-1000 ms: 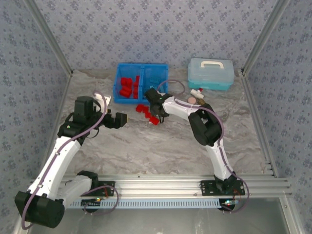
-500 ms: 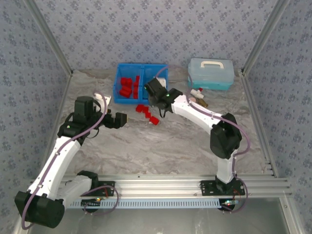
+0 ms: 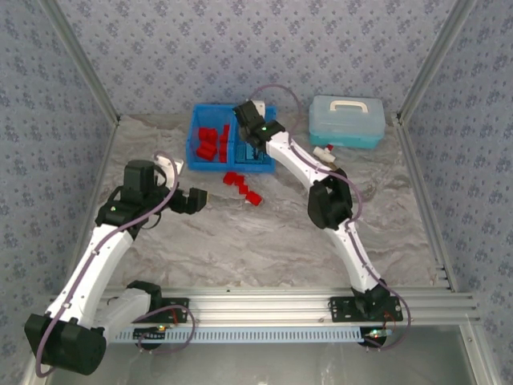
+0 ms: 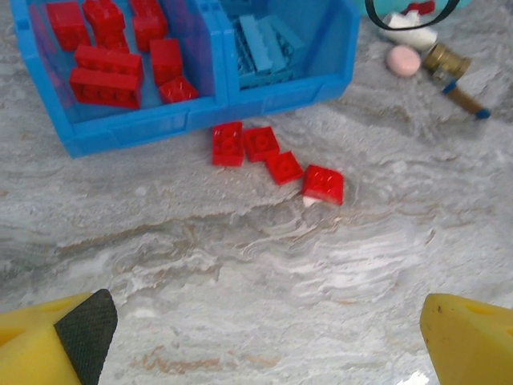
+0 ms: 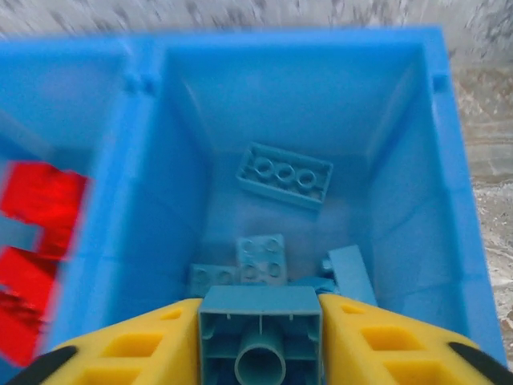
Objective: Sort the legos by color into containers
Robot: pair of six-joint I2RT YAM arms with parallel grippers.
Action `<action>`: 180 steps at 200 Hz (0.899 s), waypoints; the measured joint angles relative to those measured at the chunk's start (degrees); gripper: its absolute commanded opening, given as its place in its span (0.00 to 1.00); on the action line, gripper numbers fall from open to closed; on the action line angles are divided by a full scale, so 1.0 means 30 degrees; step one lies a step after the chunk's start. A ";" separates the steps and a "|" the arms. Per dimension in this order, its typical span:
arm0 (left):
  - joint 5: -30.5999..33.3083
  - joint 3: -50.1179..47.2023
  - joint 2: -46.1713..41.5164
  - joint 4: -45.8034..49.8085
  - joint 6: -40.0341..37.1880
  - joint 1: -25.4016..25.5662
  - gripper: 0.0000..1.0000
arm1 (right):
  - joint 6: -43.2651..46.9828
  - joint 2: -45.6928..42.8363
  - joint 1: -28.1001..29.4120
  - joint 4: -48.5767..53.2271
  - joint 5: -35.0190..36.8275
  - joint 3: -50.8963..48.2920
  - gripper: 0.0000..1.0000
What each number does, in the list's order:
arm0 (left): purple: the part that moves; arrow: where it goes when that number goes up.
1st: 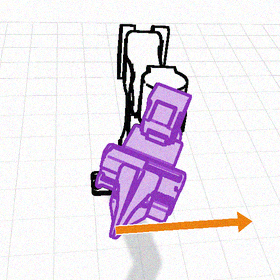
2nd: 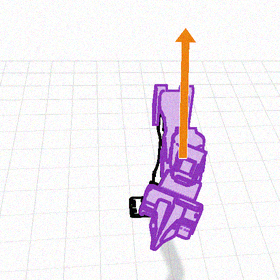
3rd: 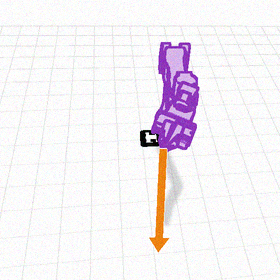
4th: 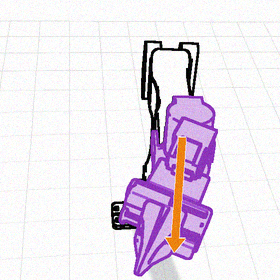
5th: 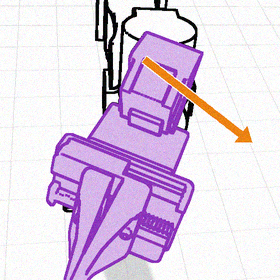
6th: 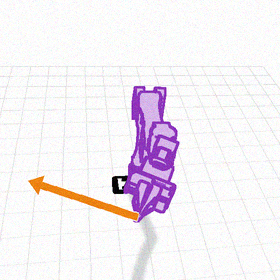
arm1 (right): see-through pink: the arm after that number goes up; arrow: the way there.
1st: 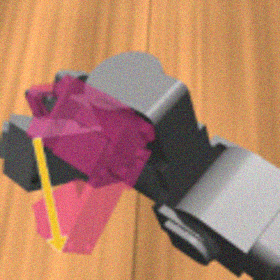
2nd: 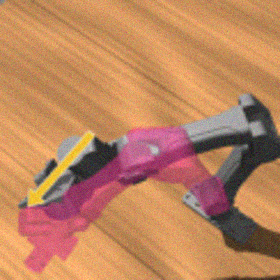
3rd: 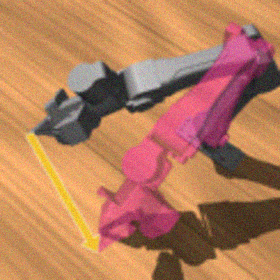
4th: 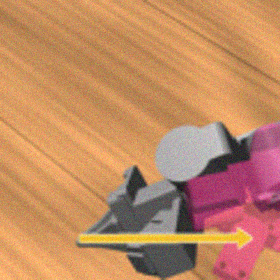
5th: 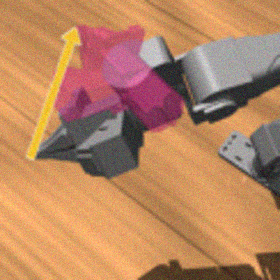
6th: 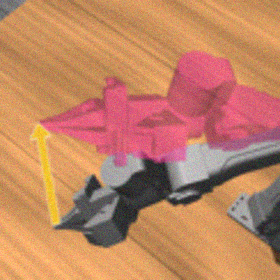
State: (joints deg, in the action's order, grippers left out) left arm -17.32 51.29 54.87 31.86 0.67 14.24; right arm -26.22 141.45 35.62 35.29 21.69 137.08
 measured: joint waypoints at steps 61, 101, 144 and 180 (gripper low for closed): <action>0.2878 0.0102 0.0466 0.0372 0.1253 0.1443 0.99 | 0.1209 -0.0423 -0.0211 0.1734 -0.0663 0.2696 0.67; 0.9624 0.0605 0.0357 0.0248 0.7257 0.7606 0.84 | 0.1982 -1.0826 0.0029 -0.0306 -0.1027 -0.8291 0.86; 1.2655 0.2317 0.6003 -0.0153 1.6473 1.0652 0.79 | 0.2142 -2.1077 -0.0109 -0.1836 -0.1078 -1.7369 0.93; 1.2794 0.5865 1.2641 0.0495 1.9904 1.1948 0.79 | 0.0845 -2.5405 -0.0291 -0.1676 -0.0765 -2.3547 0.99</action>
State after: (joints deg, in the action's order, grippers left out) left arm 21.06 68.88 92.79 33.34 60.38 50.09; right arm -23.68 65.23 34.74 30.26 19.40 66.43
